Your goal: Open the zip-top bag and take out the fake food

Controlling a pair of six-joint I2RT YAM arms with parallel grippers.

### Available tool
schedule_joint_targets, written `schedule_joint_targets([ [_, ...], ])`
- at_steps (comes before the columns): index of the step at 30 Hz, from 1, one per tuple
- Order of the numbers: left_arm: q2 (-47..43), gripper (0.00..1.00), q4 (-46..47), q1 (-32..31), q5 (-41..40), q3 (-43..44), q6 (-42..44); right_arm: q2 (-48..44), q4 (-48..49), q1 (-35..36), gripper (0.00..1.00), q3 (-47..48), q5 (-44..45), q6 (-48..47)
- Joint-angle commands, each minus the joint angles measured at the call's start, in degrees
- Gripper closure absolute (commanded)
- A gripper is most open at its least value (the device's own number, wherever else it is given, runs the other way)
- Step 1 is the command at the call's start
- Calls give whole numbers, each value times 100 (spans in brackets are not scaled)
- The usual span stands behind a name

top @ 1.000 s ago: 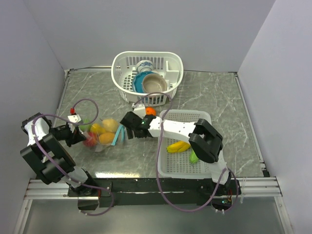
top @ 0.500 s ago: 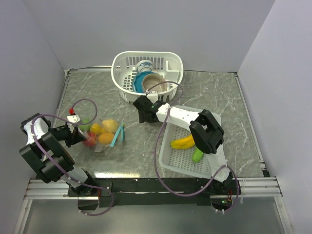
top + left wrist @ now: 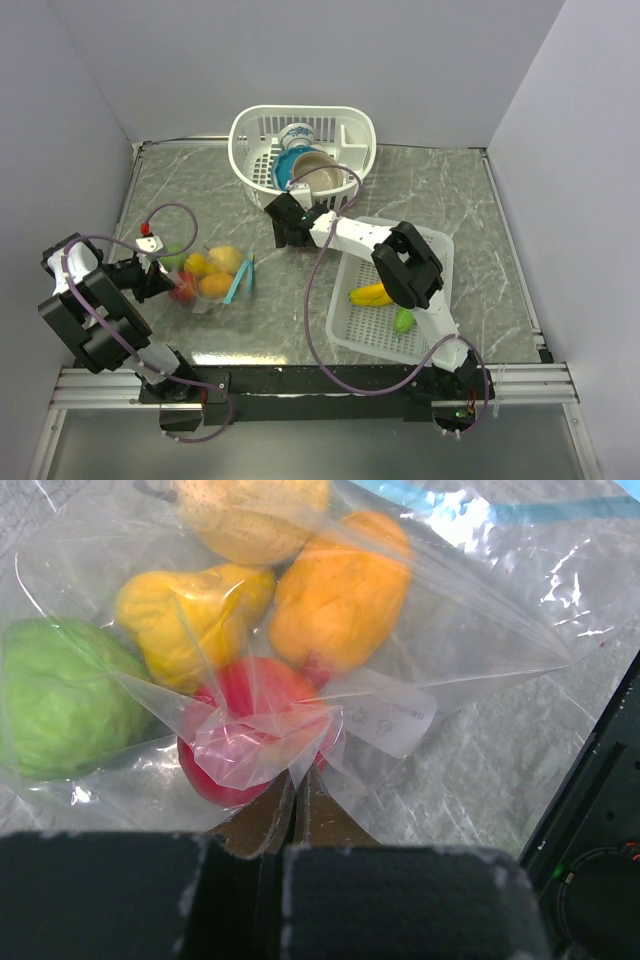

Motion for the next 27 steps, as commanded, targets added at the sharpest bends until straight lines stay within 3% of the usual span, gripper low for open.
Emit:
schedule_joint_targets([
  [1, 18, 99, -250, 41, 26, -48, 214, 97, 43, -68, 4, 86, 233, -136],
  [3, 9, 99, -242, 41, 17, -92, 214, 71, 34, -68, 10, 60, 285, -171],
  [6, -105, 99, -250, 32, 35, -83, 126, -157, 131, -50, 28, -168, 312, -163],
  [7, -175, 99, -250, 41, 96, -92, 91, -254, 140, -33, 39, -238, 329, -136],
  [10, -604, 99, -259, 23, 280, -119, -58, -807, 297, 186, 52, -581, 469, -224],
  [16, -1607, 99, -250, -187, 834, 171, -927, -2299, -62, 731, 57, -915, 1295, -339],
  [22, -2214, 99, -250, -636, 1151, 269, -1324, -3916, -817, 793, 57, -2171, 1595, 908],
  [27, -2268, 99, -259, -960, 1221, 163, -1411, -4614, -1828, 793, 52, -3261, 1613, 2455],
])
